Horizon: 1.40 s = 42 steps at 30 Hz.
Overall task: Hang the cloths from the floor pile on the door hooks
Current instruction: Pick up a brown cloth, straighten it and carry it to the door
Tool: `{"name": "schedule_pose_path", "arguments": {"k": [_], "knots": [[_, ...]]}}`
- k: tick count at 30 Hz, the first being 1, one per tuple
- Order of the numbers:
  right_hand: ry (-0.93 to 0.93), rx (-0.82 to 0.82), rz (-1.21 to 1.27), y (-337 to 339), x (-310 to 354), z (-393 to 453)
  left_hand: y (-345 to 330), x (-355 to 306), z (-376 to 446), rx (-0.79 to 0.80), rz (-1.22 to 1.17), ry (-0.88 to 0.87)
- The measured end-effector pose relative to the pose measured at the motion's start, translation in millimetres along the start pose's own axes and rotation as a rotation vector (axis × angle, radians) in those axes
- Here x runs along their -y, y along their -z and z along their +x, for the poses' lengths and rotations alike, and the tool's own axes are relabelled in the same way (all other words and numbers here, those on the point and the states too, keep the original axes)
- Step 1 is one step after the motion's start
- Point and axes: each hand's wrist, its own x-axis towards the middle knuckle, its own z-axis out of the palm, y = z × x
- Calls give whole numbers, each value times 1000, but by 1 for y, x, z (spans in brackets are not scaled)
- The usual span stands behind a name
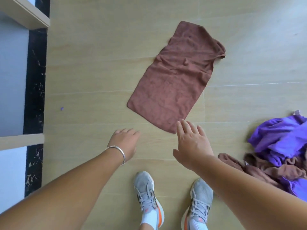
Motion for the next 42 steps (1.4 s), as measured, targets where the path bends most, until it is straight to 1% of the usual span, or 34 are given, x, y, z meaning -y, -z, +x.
{"name": "schedule_pose_path", "arguments": {"k": [4,9,14,16,19,21,23,26,28,30,33,37,39,42], "knots": [[-22,4,-55,-49,19,56,-34,25,62,-46,64,-38],[-54,-16,-98,-115,30,136,-79,44,148,-141,114,-65],[-53,53,-119,-173,19,194,-117,59,220,-127,156,-53],[-65,51,-114,-190,10,206,-125,63,238,-146,150,-45],[-76,-63,-139,-206,3,213,-130,66,254,-295,121,-35],[-64,-147,-147,-210,-1,216,-132,66,257,-351,103,-23],[-49,-191,-135,-207,-9,220,-137,65,253,-350,91,-14],[-41,-175,-76,-201,-26,216,-153,62,230,-292,74,-50],[-43,-123,-85,-200,-33,202,-166,58,204,-212,92,-88],[-46,-61,-113,-202,-34,181,-179,50,176,-166,86,-114],[-60,18,-107,-206,-32,147,-193,30,135,-116,-19,-129],[-71,125,-114,-204,-37,100,-193,3,88,17,-91,-70],[-81,181,-101,-194,-42,74,-186,-6,64,95,-90,-88],[-103,241,-85,-175,-47,35,-171,-16,30,160,-107,-112]]}}
